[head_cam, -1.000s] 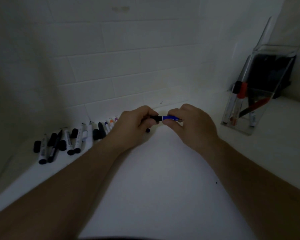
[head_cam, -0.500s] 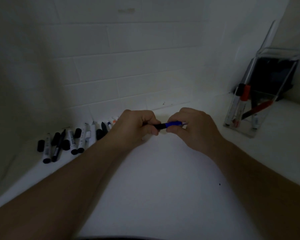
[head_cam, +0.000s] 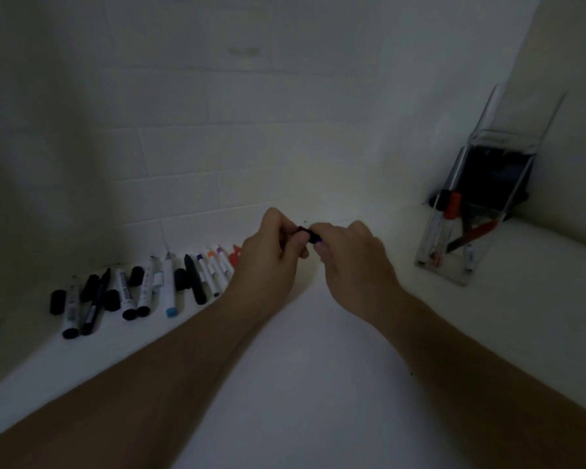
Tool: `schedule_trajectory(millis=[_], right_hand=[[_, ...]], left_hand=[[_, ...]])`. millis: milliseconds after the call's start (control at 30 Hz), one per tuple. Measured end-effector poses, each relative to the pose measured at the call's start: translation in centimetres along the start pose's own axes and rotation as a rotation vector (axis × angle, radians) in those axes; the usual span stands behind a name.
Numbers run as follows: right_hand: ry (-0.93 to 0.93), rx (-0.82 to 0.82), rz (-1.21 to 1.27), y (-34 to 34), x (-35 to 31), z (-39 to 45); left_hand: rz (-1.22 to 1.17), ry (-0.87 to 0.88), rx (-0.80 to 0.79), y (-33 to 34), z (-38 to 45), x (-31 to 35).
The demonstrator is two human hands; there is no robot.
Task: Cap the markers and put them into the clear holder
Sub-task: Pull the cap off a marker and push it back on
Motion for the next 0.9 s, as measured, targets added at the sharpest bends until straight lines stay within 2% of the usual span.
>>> schedule_trajectory(millis=[67, 133, 267, 400, 533, 633, 733, 900], right_hand=[[0.070, -0.018, 0.148, -0.3, 0.2, 0.5], [0.099, 0.034, 0.204, -2.4, 1.1, 1.3], [0.104, 0.197, 0.158, -10.4, 4.0, 2.9], [0.137, 0.328, 0.045, -18.5, 7.6, 3.5], [0.226, 0.261, -0.067, -19.6, 11.8, 3.1], [0.248, 0.207, -0.132, -18.4, 13.1, 2.2], [0.365, 0.122, -0.114, -16.4, 14.6, 1.3], [0.401, -0.014, -0.525, -13.5, 16.4, -0.1]], left_hand=[[0.010, 0.066, -0.026, 0.5, -0.1, 1.2], [0.035, 0.135, -0.163, 2.1, -0.5, 2.2], [0.245, 0.362, -0.406, 5.3, -2.5, 3.9], [0.230, 0.578, -0.435, 7.0, -4.5, 5.5], [0.290, 0.701, -0.443, 7.9, -5.5, 6.1], [0.320, 0.721, -0.444, 8.0, -5.8, 6.3], [0.328, 0.720, -0.453, 8.0, -5.7, 6.5], [0.352, 0.703, -0.478, 8.1, -5.6, 6.3]])
Point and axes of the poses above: each hand's wrist, its own z-axis towards the middle knuckle, its own y-axis out of the palm, x = y × z, the point moved 10 cm from there along z, towards the middle knuckle, and after that the axes turned 5 degrees about y, right-handed, at the moved point
